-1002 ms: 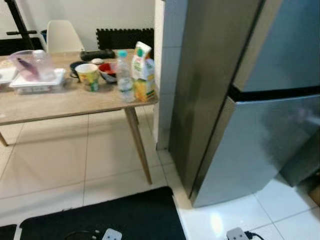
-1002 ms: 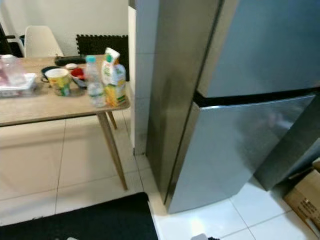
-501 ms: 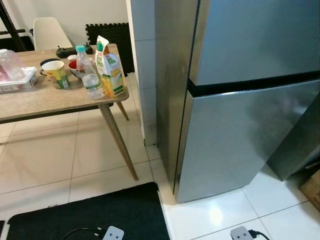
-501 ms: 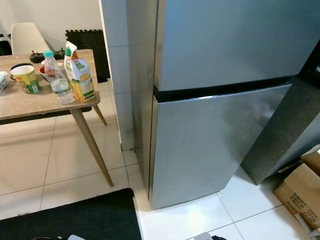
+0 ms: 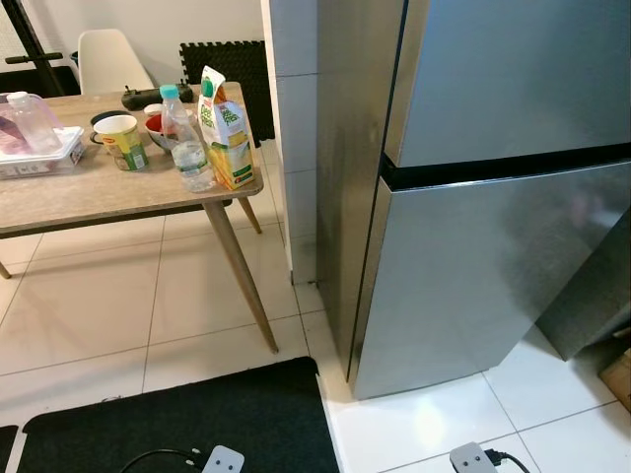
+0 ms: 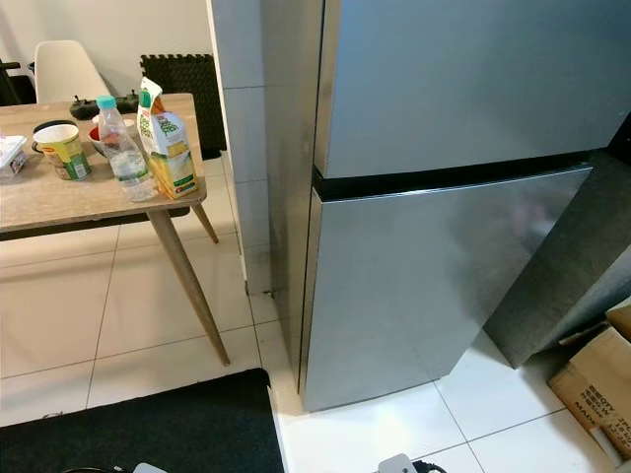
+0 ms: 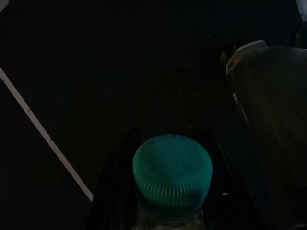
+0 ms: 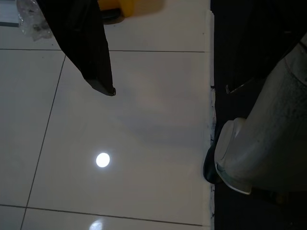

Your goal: Restocking fridge

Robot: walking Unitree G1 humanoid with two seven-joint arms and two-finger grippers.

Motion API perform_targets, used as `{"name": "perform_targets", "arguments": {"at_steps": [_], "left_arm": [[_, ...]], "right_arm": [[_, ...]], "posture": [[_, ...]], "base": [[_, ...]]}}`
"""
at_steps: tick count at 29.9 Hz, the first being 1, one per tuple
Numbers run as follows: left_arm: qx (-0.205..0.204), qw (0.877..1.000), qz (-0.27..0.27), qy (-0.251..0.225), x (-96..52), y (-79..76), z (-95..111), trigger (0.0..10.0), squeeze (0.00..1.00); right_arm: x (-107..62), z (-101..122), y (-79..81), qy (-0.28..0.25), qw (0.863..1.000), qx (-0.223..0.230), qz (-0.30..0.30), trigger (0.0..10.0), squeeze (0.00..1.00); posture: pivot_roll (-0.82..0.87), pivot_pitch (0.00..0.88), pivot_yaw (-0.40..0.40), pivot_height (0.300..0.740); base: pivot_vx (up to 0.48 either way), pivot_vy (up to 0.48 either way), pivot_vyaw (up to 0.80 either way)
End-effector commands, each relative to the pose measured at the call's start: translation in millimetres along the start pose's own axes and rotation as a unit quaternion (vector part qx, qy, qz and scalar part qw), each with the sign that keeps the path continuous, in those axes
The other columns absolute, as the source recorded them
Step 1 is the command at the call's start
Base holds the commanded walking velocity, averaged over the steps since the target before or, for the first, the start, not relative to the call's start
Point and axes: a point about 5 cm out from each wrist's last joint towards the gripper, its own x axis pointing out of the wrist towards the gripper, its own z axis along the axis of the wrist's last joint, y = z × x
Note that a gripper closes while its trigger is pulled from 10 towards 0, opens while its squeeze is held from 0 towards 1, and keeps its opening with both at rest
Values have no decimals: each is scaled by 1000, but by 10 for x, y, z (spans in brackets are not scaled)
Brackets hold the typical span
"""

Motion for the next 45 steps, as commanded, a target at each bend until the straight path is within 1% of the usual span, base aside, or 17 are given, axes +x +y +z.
{"name": "perform_targets", "arguments": {"at_steps": [1, 7, 24, 26, 27, 28, 29, 32, 33, 35, 36, 39, 40, 41, 42, 44, 45], "left_arm": [[-1, 1000, -4, 8, -3, -28, -34, 10000, 0], [-3, 1000, -6, 9, -4, -40, -40, 10000, 0], [-13, 1000, -2, 9, -4, -46, -45, 10000, 0], [-14, 1000, -1, 10, -5, -45, -48, 10000, 0], [-15, 1000, 0, 10, -5, -42, -53, 10000, 0], [-15, 1000, 0, 10, -5, -42, -53, 10000, 0], [-18, 1000, 3, 11, -6, -30, -62, 10000, 0], [-18, 1000, 3, 11, -6, -30, -62, 10000, 0], [-21, 1000, 6, 13, -7, -12, -77, 10000, 0], [-21, 1000, 6, 13, -7, -12, -77, 10000, 0], [-31, 999, 13, 15, -8, 35, -94, 10000, 0], [-31, 999, 13, 15, -8, 35, -94, 10000, 0], [-42, 999, 21, 17, -10, 79, -107, 10000, 0], [-42, 999, 21, 17, -10, 79, -107, 10000, 0], [-51, 998, 27, 18, -11, 115, -114, 10000, 0], [-51, 998, 27, 18, -11, 115, -114, 10000, 0], [-60, 998, 32, 18, -12, 142, -118, 10000, 0]], "right_arm": [[0, -9, 6, 1, 1000, 6, 1, 10000, 0], [0, -16, 7, 2, 1000, 6, 2, 10000, 0], [-2, -2, 0, -2, 1000, -21, 2, 10000, 0], [-1, 74, -18, -17, 999, -30, 2, 10000, 0], [-6, 222, -54, -48, 998, -28, 2, 10000, 0], [-6, 222, -54, -48, 998, -28, 2, 10000, 0], [-30, 468, -135, -100, 995, 0, 1, 10000, 0], [-30, 468, -135, -100, 995, 0, 1, 10000, 0], [-96, 801, -255, -170, 985, 24, 9, 10000, 0], [-96, 801, -255, -170, 985, 24, 9, 10000, 0], [-292, 1331, -417, -280, 957, 18, 72, 10000, 0], [-292, 1331, -417, -280, 957, 18, 72, 10000, 0], [-529, 1725, -504, -362, 920, -14, 150, 10000, 0], [-529, 1725, -504, -362, 920, -14, 150, 10000, 0], [-764, 1977, -521, -409, 878, -79, 235, 10000, 0], [-764, 1977, -521, -409, 878, -79, 235, 10000, 0], [-954, 2115, -501, -432, 838, -133, 306, 10000, 0]], "posture": [[-83, 0, -20, 740], [-84, 0, -21, 740], [-71, 0, -32, 740], [-69, 0, -33, 740], [-70, 0, -31, 740], [-70, 0, -31, 740], [-71, 0, -31, 740], [-71, 0, -31, 740], [-73, 0, -29, 740], [-73, 0, -29, 740], [-77, 0, -29, 740], [-77, 0, -29, 740], [-77, 0, -30, 740], [-77, 0, -30, 740], [-70, 0, -39, 740], [-70, 0, -39, 740], [-70, 0, -39, 740]], "base": [[0, -281, 0], [0, -411, 0], [0, 0, 0], [0, 0, 0], [0, 0, 0], [0, 0, 0], [0, 0, 0], [0, 0, 0], [0, 0, 0], [0, 0, 0], [0, 0, 0], [0, 0, 0], [0, 0, 0], [0, 0, 0], [0, 0, 0], [0, 0, 0], [0, 0, 0]]}}
